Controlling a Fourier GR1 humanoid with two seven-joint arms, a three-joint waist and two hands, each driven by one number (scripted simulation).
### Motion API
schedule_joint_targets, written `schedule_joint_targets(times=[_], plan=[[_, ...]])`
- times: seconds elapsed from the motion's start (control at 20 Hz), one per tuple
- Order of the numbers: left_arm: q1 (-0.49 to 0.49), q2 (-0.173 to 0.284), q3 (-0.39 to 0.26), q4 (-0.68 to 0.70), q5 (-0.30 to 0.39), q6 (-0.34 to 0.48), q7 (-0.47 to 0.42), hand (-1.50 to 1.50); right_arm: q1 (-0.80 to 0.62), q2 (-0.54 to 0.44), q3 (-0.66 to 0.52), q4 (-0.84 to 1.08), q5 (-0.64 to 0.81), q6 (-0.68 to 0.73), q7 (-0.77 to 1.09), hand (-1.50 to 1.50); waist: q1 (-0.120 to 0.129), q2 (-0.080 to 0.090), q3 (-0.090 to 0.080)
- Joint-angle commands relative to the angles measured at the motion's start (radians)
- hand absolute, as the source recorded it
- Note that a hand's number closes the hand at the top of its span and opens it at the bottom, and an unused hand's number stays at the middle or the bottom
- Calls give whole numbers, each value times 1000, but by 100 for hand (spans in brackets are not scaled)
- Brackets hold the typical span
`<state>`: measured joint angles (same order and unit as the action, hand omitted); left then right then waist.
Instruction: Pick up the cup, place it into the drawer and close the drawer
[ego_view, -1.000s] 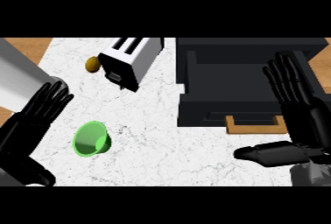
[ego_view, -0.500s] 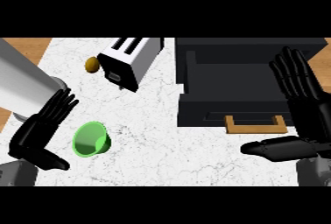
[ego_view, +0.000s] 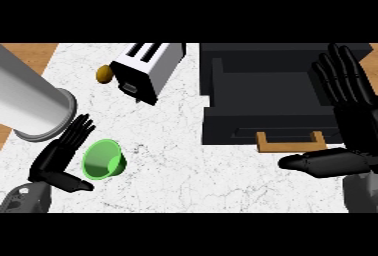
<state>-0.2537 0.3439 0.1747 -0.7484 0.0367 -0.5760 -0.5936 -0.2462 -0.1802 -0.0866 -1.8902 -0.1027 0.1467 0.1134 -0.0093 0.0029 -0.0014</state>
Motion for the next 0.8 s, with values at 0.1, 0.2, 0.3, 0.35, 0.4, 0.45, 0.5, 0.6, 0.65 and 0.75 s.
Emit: schedule_joint_targets(times=[0.1, 0.2, 0.3, 0.35, 0.4, 0.45, 0.5, 0.6, 0.65, 0.75], plan=[[-108, 25, -14, 293, -113, 9, -257, -150, -14, -1, -12, 43, -5, 16, -21, -150, -2, 2, 0], [-143, 12, -15, 355, -110, 13, -263, -150, -50, -27, -37, 20, -39, 26, 27, -150, -8, 3, -1], [-120, 39, -20, 400, -128, 0, -350, -150, -21, 3, 4, 11, 11, 4, -3, -150, -13, 6, -2], [-121, 4, -37, 401, -146, 43, -367, -150, -25, 20, 18, 55, 26, -2, -23, -150, -10, 7, -2], [-186, -46, -29, 416, -141, 118, -312, -150, -77, 3, -5, 27, 1, -10, 30, -150, -14, 6, -2], [-141, 2, -24, 426, -131, 39, -376, -150, -57, -20, -38, 0, -43, 11, 54, -150, -19, 7, -3], [-148, 1, -29, 439, -143, 61, -397, -150, -28, -22, -32, 40, -23, 34, -18, -150, -13, 6, -2], [-180, -22, -16, 453, -127, 76, -386, -150, -18, -4, -3, -19, -26, 22, 31, -150, -18, 5, -3], [-150, -19, -42, 470, -159, 78, -437, -150, -35, -21, -30, 18, -31, 28, 17, -150, -17, 7, -3], [-142, -12, -30, 484, -145, 61, -464, -150, 29, 9, 7, -20, -12, 24, -2, -150, -27, 9, -4]])
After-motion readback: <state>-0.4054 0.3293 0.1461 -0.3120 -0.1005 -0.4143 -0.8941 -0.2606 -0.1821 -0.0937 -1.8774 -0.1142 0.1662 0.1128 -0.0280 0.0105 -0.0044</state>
